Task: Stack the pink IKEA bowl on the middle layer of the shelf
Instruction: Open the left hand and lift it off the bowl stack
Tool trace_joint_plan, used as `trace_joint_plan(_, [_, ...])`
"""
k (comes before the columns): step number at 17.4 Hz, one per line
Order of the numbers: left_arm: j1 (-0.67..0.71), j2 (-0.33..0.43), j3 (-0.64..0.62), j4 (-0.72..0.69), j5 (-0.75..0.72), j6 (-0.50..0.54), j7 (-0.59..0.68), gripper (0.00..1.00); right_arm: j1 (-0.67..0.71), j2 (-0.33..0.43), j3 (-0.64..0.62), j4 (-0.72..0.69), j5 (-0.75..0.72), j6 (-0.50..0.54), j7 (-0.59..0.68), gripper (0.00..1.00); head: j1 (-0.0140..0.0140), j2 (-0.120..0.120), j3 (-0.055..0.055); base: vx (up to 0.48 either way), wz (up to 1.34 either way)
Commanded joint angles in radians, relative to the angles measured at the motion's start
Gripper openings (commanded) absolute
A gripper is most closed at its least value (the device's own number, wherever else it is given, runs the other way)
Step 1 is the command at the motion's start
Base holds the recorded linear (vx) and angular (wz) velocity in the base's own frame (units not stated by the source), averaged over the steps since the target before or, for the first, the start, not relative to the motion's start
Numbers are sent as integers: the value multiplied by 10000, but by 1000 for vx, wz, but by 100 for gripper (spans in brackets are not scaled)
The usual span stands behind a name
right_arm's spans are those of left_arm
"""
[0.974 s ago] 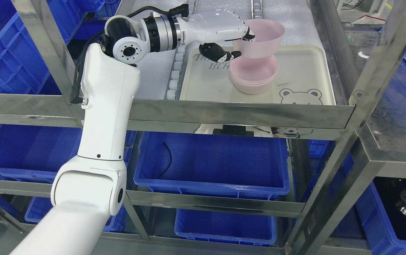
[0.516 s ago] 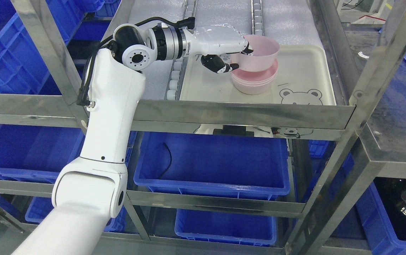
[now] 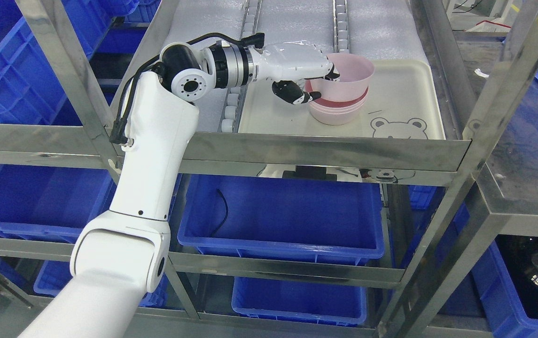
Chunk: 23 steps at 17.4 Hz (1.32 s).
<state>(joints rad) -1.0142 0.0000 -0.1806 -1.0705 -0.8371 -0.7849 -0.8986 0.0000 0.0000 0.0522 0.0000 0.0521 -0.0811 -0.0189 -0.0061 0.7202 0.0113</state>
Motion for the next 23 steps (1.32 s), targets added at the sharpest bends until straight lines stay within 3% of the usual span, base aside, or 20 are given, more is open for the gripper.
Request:
trace_joint_plan(1, [64, 175, -296, 121, -35, -5, -3, 59, 46, -175, 0, -175, 0, -2, 5, 100, 0, 0, 0, -4, 23])
trace_joint_plan(7, [34, 175, 394, -737, 331, -5, 12, 86, 47, -175, 0, -175, 0, -2, 5, 100, 0, 0, 0, -1, 13])
trace_joint_plan(13, [-151, 175, 1146, -1168, 2951, -5, -3, 88, 31, -175, 0, -175, 0, -2, 5, 100, 0, -1, 0, 0, 0])
trace_joint_plan(16, [-105, 175, 781, -2083, 4930, -5, 408, 92, 46, -175, 0, -175, 0, -2, 5, 100, 0, -1, 0, -1, -4])
trace_joint_plan(18, [170, 175, 122, -3889, 5500, 2698, 1540, 93, 47, -175, 0, -175, 0, -2, 5, 100, 0, -1, 0, -8, -8])
trace_joint_plan(19, [475, 175, -337, -4461, 5746, 3424, 1911, 95, 47, -175, 0, -175, 0, -2, 5, 100, 0, -1, 0, -13, -5])
trace_joint_plan(23, [2575, 175, -2224, -5463, 5871, 3556, 2191, 98, 46, -175, 0, -175, 0, -2, 5, 100, 0, -1, 0, -17, -18])
